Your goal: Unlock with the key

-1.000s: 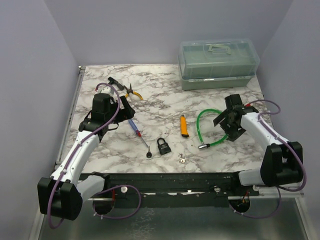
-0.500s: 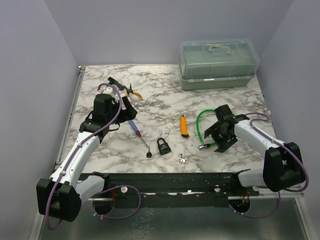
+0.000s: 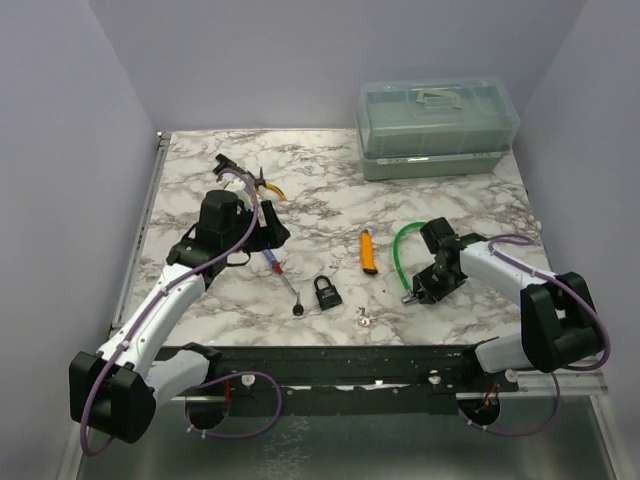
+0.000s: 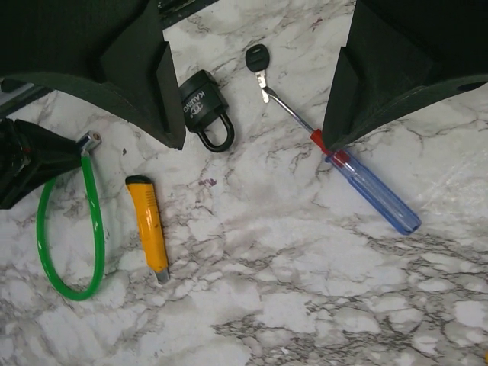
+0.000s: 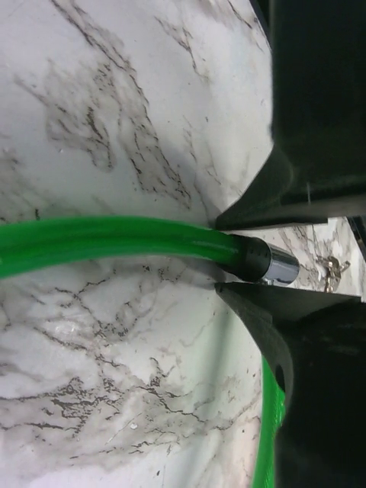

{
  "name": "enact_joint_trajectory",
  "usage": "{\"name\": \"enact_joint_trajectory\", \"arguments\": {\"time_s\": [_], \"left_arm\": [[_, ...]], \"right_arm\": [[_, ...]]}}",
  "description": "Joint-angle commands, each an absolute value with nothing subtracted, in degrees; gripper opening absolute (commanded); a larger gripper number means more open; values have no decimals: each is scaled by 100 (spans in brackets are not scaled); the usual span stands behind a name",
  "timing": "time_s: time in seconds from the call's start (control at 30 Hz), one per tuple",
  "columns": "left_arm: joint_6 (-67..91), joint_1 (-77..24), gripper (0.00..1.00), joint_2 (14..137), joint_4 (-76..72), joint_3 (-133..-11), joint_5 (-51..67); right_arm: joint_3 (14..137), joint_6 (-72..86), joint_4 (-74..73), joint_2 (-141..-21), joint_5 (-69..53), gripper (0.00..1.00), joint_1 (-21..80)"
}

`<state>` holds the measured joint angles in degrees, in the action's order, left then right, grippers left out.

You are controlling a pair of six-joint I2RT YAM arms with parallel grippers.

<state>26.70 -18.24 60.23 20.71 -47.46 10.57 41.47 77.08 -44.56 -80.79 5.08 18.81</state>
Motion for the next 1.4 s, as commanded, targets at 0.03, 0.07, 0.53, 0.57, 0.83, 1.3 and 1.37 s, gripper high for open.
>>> {"name": "enact_joint_trajectory", "arguments": {"time_s": [0.03, 0.07, 0.53, 0.57, 0.83, 1.3, 1.37], "left_arm": [[2293, -2408, 79, 6140, 2074, -4958, 1663], [2253, -2543, 79, 6162, 2079, -4957, 1669], [1719, -5538, 68, 7037, 1767, -5102, 319], [1566, -5734, 68, 7106, 1649, -5061, 253], [582, -6753, 55, 8463, 1627, -5680, 57], [474, -7063, 60, 10085, 2640, -6761, 99], [471, -7099, 58, 10176, 2648, -6742, 51]], "right_arm": [[4064, 7718, -4239, -8102, 1194, 30, 1918], [4083, 7680, -4237, -8059, 1295, 28, 1916], [4299, 7231, -4622, -7148, 2247, 0, 1916], [4299, 7196, -4649, -7071, 2296, 0, 1916], [4405, 7089, -5080, -6504, 2711, 0, 1916], [4210, 7086, -5272, -6097, 3007, 0, 1908], [4211, 7069, -5239, -6134, 2999, 0, 1913]]}}
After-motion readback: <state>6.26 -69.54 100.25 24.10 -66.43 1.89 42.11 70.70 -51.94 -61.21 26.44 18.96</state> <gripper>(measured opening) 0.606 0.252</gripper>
